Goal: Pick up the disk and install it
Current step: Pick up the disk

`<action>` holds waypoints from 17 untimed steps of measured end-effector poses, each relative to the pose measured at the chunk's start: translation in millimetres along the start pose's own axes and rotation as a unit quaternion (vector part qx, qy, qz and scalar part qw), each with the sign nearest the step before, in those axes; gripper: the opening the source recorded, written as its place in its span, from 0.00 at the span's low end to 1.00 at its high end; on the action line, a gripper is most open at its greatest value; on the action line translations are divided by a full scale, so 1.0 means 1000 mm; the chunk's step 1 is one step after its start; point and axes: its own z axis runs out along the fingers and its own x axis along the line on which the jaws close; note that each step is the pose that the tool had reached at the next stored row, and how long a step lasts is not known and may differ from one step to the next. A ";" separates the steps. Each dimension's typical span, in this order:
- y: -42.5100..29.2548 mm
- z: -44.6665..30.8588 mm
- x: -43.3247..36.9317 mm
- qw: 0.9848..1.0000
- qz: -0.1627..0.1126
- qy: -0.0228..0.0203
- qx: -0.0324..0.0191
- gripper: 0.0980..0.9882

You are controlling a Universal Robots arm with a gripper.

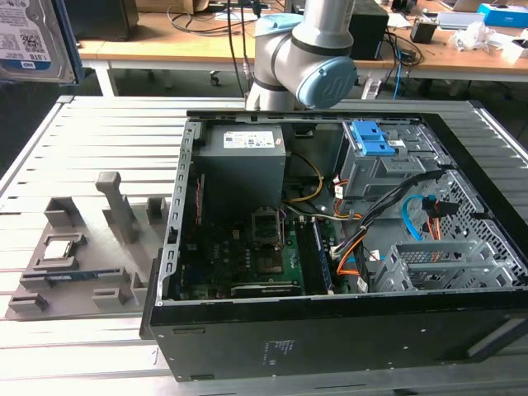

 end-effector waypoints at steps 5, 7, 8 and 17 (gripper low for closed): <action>0.0002 -0.0081 -0.0002 1.000 0.000 0.000 0.000 0.30; 0.0003 -0.0102 -0.0002 1.000 0.000 0.000 0.000 0.30; 0.0003 -0.0109 -0.0002 1.000 0.000 0.000 0.000 0.30; 0.0007 -0.0220 -0.0002 1.000 0.000 0.000 0.000 0.30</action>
